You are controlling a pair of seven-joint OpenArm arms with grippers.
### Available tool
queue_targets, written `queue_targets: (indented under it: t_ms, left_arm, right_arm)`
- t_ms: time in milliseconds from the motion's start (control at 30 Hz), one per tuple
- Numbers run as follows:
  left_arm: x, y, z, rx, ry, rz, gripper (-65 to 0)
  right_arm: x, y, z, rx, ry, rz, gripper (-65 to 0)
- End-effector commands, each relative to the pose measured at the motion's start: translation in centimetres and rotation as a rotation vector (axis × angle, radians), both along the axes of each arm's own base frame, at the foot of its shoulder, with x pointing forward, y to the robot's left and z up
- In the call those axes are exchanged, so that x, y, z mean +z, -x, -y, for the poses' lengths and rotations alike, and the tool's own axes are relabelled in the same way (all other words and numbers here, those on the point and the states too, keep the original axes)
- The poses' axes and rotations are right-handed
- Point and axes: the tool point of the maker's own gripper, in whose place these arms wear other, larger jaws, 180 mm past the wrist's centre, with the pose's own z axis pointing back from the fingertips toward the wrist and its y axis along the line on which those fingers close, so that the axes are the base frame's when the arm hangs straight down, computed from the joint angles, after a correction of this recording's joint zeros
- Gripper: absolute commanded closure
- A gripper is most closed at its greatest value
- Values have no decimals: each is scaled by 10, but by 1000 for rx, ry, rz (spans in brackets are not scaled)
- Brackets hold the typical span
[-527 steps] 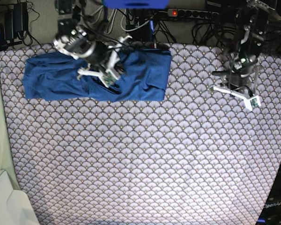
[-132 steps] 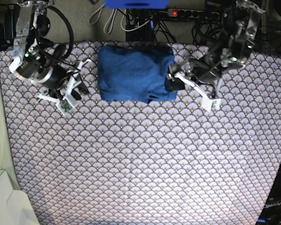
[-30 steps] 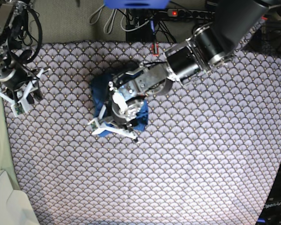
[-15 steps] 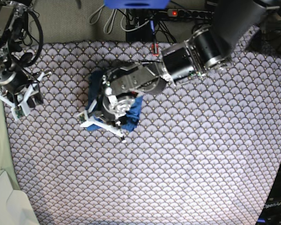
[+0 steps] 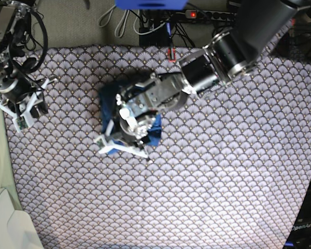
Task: Fold the T-shirt properly
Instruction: 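Rotate and flatten the blue bundle with the left gripper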
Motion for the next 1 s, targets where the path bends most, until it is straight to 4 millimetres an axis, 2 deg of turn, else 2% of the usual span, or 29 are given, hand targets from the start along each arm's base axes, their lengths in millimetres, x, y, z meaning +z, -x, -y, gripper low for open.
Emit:
queue_targets:
  t_ms: [0, 400, 600, 667, 833, 967]
  left_arm:
    - [23, -13, 13, -11, 36, 59, -2]
    - [23, -12, 15, -12, 37, 55, -4]
    - [13, 2, 23, -79, -18, 58, -16]
    - [14, 2, 24, -92, -26, 65, -65]
    - [17, 1, 26, -107, -37, 78, -294]
    - [22, -2, 27, -104, -27, 87, -424]
  right_arm:
    - [11, -6, 0, 12, 3, 42, -173]
    - [11, -6, 0, 12, 3, 42, -173]
    - [11, -6, 0, 12, 3, 42, -173]
    - [11, -6, 0, 12, 3, 42, -173]
    - [11, -6, 0, 12, 3, 42, -173]
    - [11, -6, 0, 12, 3, 42, -173]
